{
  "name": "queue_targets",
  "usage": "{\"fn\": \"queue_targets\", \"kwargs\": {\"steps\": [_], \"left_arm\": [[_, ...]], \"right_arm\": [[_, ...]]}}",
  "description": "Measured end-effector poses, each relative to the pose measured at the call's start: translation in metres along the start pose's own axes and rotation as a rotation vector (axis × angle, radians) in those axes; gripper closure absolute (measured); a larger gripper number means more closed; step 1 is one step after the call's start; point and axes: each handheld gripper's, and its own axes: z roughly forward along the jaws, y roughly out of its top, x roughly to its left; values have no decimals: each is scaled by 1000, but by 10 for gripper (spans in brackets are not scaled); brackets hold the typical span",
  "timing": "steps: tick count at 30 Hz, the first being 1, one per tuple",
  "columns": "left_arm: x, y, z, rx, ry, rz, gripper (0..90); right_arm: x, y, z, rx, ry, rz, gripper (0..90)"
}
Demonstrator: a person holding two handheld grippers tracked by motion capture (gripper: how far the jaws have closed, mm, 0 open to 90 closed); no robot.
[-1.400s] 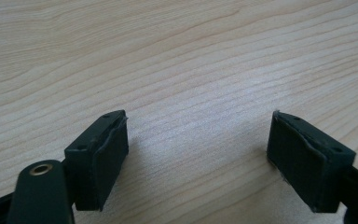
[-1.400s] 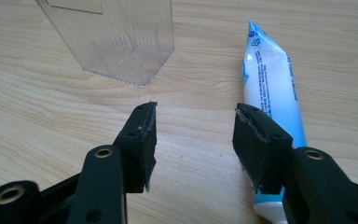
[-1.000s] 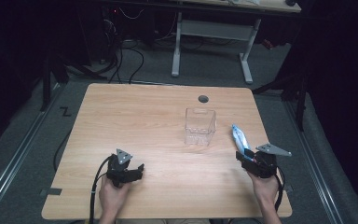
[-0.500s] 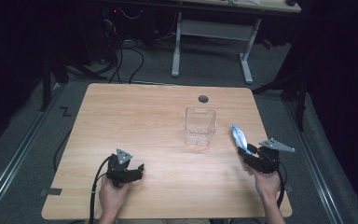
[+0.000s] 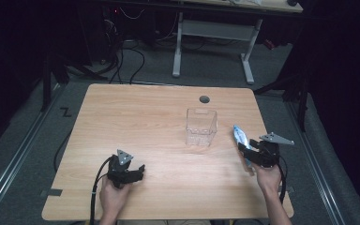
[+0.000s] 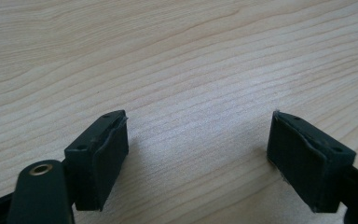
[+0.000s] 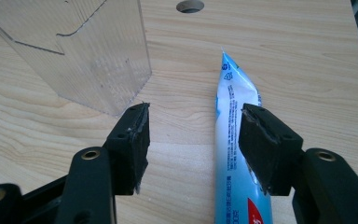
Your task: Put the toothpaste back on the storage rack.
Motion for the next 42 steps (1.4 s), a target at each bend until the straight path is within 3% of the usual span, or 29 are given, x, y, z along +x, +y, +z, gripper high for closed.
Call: {"fn": "queue_targets", "kwargs": {"steps": [12,23,32,42], "left_arm": [[0,0,0,1,-1,0,208],[0,0,0,0,0,0,208],[0,0,0,0,0,1,208],[0,0,0,0,1,1,208]], "right_arm": [[-6,10,5,16,-48,21,421],[-8,21,8,39,-17,53,410],[-11,29,14,102,-23,14,433],[-20,35,26,148,-55,18,441]]}}
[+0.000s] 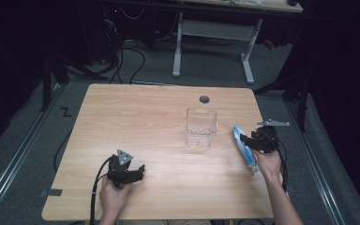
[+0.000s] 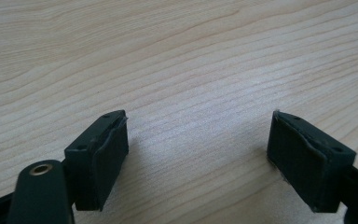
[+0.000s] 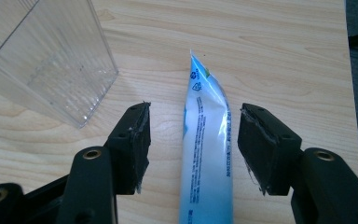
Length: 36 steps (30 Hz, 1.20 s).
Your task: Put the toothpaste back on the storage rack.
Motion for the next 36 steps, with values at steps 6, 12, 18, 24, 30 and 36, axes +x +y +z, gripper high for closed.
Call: {"fn": "queue_targets", "kwargs": {"steps": [6,12,18,24,30,36], "left_arm": [[0,0,0,0,0,0,208],[0,0,0,0,0,0,208],[0,0,0,0,0,0,208],[0,0,0,0,0,0,208],[0,0,0,1,0,0,208],[0,0,0,0,0,0,208]], "right_arm": [[-5,5,9,18,-17,5,440],[-11,5,18,50,-31,25,441],[-14,4,29,83,-42,34,441],[-14,3,37,106,-35,45,439],[-15,2,47,144,-46,33,435],[-18,1,55,154,-31,56,434]]}}
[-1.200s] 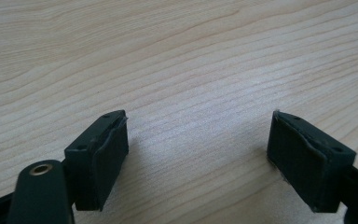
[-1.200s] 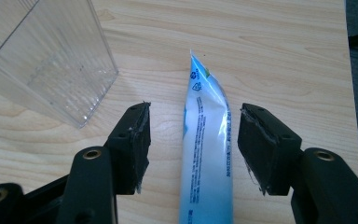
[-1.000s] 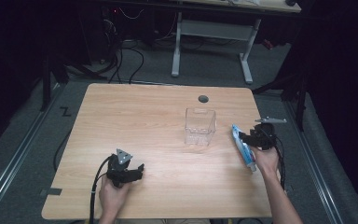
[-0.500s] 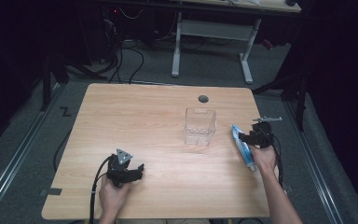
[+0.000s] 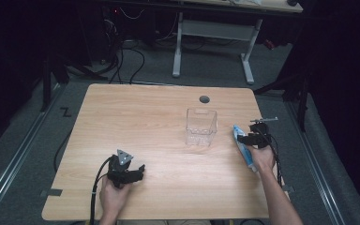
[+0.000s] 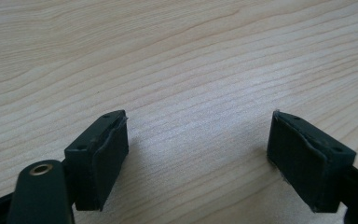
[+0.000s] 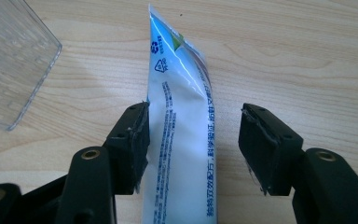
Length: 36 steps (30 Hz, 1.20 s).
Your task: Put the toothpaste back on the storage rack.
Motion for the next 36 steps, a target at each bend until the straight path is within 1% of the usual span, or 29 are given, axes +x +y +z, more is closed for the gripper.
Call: {"fn": "queue_targets", "kwargs": {"steps": [2,6,9,11,14,16,19,21,25,29,32,36], "left_arm": [[0,0,0,0,0,0,208],[0,0,0,0,0,0,208],[0,0,0,0,0,0,208],[0,0,0,0,0,0,208],[0,0,0,0,0,0,209],[0,0,0,2,-2,-1,209],[0,0,0,2,-2,-1,209],[0,0,0,1,-1,-2,209],[0,0,0,0,0,-2,210],[0,0,0,-1,1,-2,210],[0,0,0,0,1,-1,210],[0,0,0,0,1,-2,210]], "right_arm": [[0,0,2,-4,6,4,439],[2,4,6,19,11,-2,443],[7,8,9,40,2,-31,446],[9,9,11,46,0,-39,455],[8,8,15,54,4,-23,475],[9,8,18,72,1,-20,495],[9,7,20,75,4,-19,530],[10,8,20,76,-1,-25,537],[9,8,20,79,11,-18,545],[9,8,20,84,9,-21,550],[10,8,20,88,18,-20,564],[7,8,19,98,46,-6,583]]}}
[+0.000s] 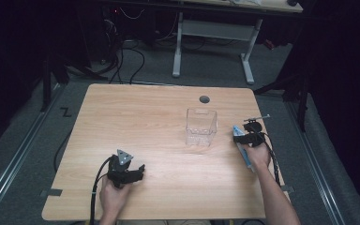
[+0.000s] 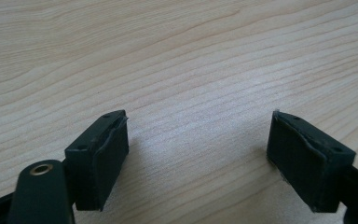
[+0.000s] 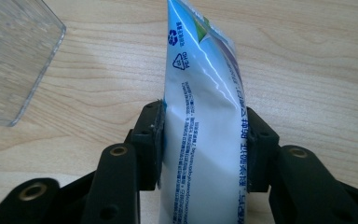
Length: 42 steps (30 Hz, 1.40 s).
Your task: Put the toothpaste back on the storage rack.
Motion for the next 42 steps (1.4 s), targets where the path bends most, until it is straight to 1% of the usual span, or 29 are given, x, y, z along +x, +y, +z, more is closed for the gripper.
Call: {"fn": "queue_targets", "kwargs": {"steps": [2,4,6,8,11,13,15,19,23,26,33,37,42], "left_arm": [[0,0,0,0,0,0,210],[0,0,0,-1,0,0,210],[0,0,0,0,0,0,210],[0,0,0,1,-2,0,210],[0,0,0,-1,-1,-1,210],[0,0,0,0,-1,-1,210],[0,0,0,-1,0,-1,210],[0,0,0,-1,0,-1,210],[0,0,0,-1,0,-2,210],[0,0,0,-1,0,-1,210],[0,0,0,-1,0,-1,210],[0,0,0,0,0,-1,210],[0,0,0,0,0,-1,210]], "right_arm": [[-1,0,0,3,15,8,596],[0,0,-1,4,14,3,617],[2,0,-2,4,10,-12,655],[6,-1,-1,0,-6,-38,672],[9,-1,0,7,-13,-49,682],[11,-1,1,7,-25,-66,689],[12,-1,1,9,-30,-70,698],[10,-1,-1,13,-18,-62,704],[10,-2,-5,-7,-6,-64,706],[12,-3,-11,-15,7,-81,708],[12,-4,-21,-44,46,-88,711],[14,-4,-27,-63,57,-102,714],[14,-5,-36,-84,77,-106,717]]}}
